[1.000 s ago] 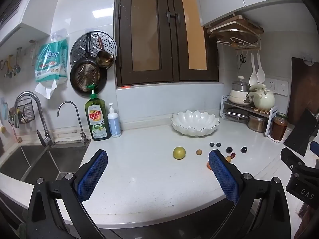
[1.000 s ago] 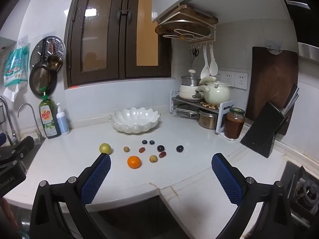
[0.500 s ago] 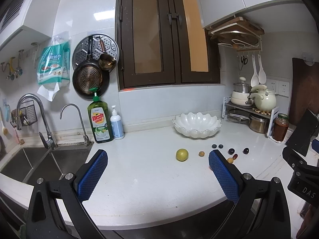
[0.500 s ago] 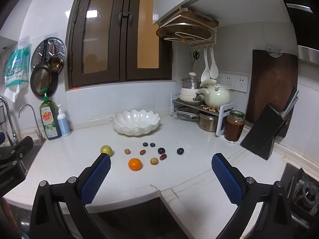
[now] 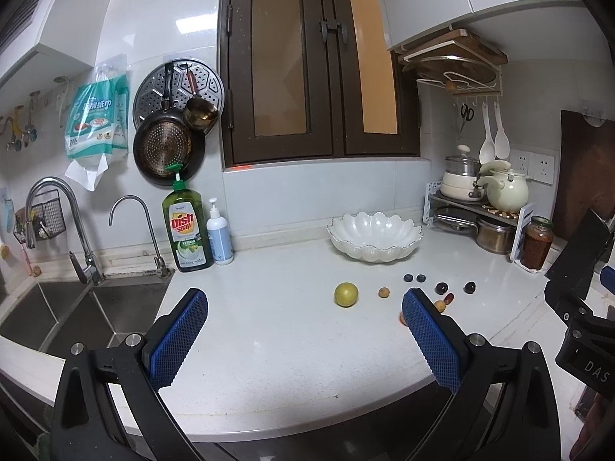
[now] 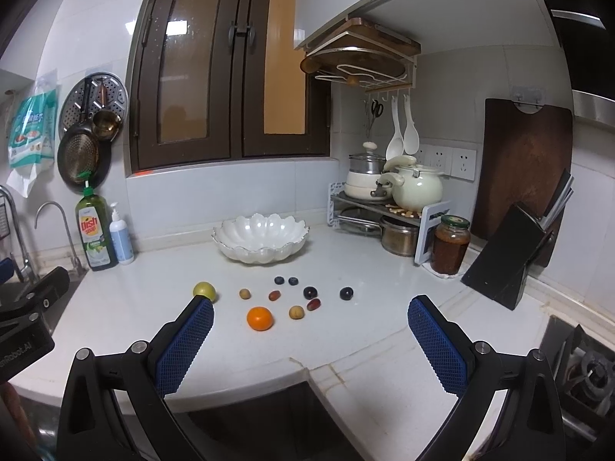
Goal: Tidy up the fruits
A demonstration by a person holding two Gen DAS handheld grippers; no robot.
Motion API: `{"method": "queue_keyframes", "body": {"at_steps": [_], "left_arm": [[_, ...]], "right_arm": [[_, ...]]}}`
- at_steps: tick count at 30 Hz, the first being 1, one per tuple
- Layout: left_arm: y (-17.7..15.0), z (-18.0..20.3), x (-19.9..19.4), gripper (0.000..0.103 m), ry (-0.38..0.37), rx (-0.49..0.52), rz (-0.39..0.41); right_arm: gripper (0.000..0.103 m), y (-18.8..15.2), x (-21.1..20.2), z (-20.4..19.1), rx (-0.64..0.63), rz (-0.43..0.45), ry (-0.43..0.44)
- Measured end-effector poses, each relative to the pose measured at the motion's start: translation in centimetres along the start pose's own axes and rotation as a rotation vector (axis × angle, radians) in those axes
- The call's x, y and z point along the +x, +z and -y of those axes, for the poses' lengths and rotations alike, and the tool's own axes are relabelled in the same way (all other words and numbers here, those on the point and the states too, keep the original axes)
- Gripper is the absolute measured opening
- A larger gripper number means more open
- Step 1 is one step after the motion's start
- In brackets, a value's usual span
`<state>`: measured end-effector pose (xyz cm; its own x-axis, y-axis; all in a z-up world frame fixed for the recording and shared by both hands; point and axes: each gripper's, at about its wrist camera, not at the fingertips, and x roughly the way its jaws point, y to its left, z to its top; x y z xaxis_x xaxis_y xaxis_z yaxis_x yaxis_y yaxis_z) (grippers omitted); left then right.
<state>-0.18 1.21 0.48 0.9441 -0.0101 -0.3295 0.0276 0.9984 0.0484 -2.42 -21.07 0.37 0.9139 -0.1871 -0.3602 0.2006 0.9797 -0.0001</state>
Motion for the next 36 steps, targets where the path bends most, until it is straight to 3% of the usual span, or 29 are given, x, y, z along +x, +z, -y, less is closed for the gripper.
{"method": "queue_keyframes", "body": {"at_steps": [36], "left_arm": [[0.61,0.06,0.35,0.103,-0.006,0.002,0.005]], "right_arm": [[0.103,0.70,0.16,-0.26,0.002,0.006,0.007]]}}
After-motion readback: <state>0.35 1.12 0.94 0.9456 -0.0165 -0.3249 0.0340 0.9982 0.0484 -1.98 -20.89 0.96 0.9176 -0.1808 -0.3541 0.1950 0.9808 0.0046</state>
